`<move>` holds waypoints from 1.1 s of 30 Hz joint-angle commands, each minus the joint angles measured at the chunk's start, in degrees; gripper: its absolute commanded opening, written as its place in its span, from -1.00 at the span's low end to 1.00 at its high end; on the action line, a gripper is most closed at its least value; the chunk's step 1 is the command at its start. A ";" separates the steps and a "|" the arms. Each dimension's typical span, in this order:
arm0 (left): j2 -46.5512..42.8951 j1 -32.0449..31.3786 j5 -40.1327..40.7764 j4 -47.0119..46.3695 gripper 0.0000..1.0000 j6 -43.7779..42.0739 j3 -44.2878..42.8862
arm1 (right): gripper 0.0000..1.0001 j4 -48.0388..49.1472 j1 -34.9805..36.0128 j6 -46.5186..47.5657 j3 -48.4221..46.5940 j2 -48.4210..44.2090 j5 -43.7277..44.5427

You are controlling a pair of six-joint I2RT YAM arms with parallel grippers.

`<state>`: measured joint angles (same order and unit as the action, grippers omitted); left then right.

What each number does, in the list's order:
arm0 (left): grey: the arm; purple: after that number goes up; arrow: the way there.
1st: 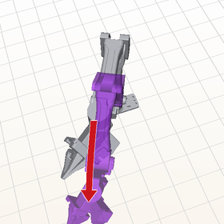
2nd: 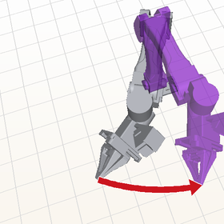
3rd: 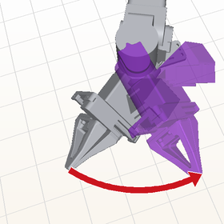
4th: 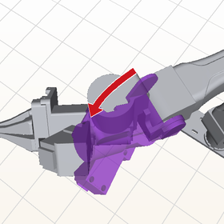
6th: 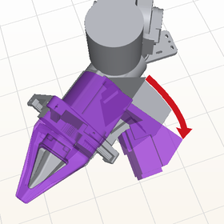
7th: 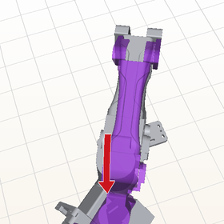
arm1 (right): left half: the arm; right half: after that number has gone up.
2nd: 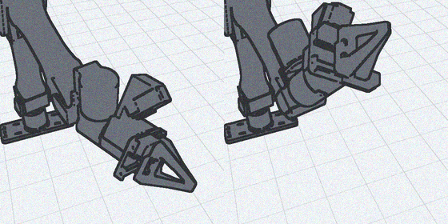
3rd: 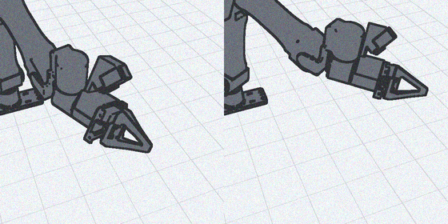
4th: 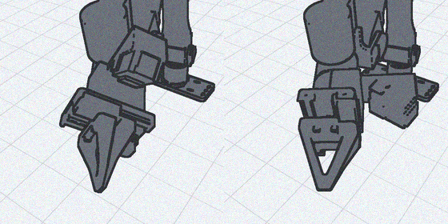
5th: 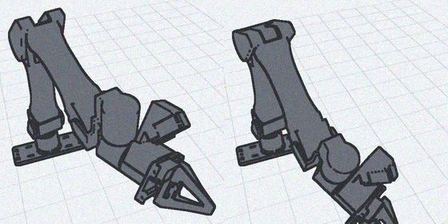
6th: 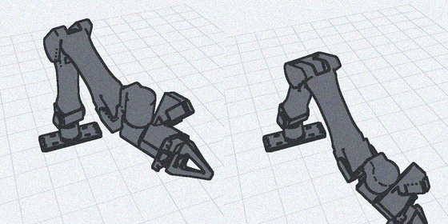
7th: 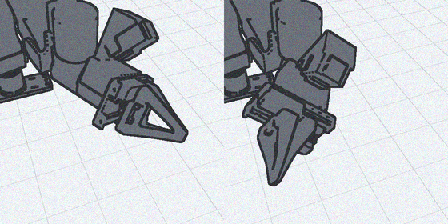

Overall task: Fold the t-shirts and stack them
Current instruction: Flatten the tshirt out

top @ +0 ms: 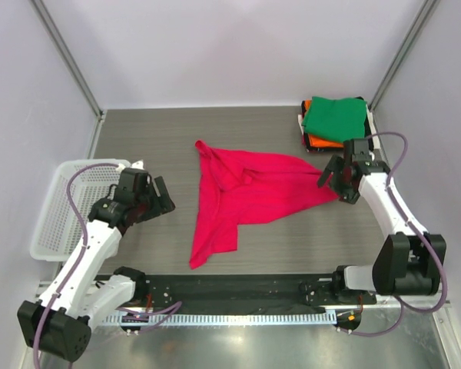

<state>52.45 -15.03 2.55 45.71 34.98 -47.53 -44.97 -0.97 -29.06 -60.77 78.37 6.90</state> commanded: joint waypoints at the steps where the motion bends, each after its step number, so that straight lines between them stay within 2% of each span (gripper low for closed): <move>1: 0.72 -4.21 0.61 -0.63 0.47 3.49 0.42 | 0.61 6.45 0.01 -3.89 8.62 -4.27 -13.71; 4: 1.87 -10.36 1.58 -1.15 0.47 9.72 2.78 | 0.58 9.10 0.01 -5.56 12.68 -4.98 -16.38; 8: 1.79 -21.06 2.64 -3.26 0.47 18.79 7.26 | 0.59 9.81 -0.17 -8.38 16.64 -5.94 -11.57; 11: 1.96 -25.91 3.34 -5.72 0.48 23.54 11.04 | 0.59 12.18 -0.70 -8.82 17.70 -4.90 -10.50; 15: 3.45 -28.21 0.36 -11.51 0.50 26.62 16.66 | 0.57 15.87 -1.22 -8.03 17.18 -0.24 -13.30; 21: 6.35 -29.45 -1.66 -18.63 0.45 29.17 19.75 | 0.46 22.20 -1.22 -8.73 14.81 6.78 -14.19; 23: 7.76 -29.79 -2.28 -21.00 0.31 29.62 20.63 | 0.36 23.96 -1.22 -8.56 13.67 8.72 -15.50; 25: 9.33 -30.32 -3.85 -23.73 0.10 30.14 20.90 | 0.29 24.93 -1.22 -8.56 12.96 10.57 -16.65; 27: 10.04 -30.76 -4.22 -25.23 -0.19 30.32 20.98 | 0.08 25.46 -1.22 -8.73 12.61 10.84 -17.53; 28: 10.22 -31.20 -4.22 -26.54 -0.67 30.41 20.90 | -0.02 25.81 -1.22 -8.82 12.70 10.67 -18.57; 30: 9.17 -31.38 -3.87 -26.21 -1.00 30.32 19.94 | -0.36 25.99 -1.22 -8.74 12.61 10.05 -19.46; 31: 8.21 -31.47 -3.34 -24.11 -1.00 30.32 18.28 | -0.50 25.46 -1.22 -8.47 12.52 9.01 -19.99; 32: 5.33 -31.47 -2.90 -21.66 -1.00 29.80 16.78 | -0.75 25.02 -1.22 -8.38 12.35 8.39 -20.60; 33: 4.08 -31.38 -0.20 -18.67 -1.00 29.36 12.59 | -0.87 24.24 -1.22 -7.95 12.00 7.60 -20.95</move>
<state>61.12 -46.13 -0.27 25.50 64.38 -27.97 -21.45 -2.04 -37.28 -46.83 88.97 -11.18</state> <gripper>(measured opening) 0.009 0.122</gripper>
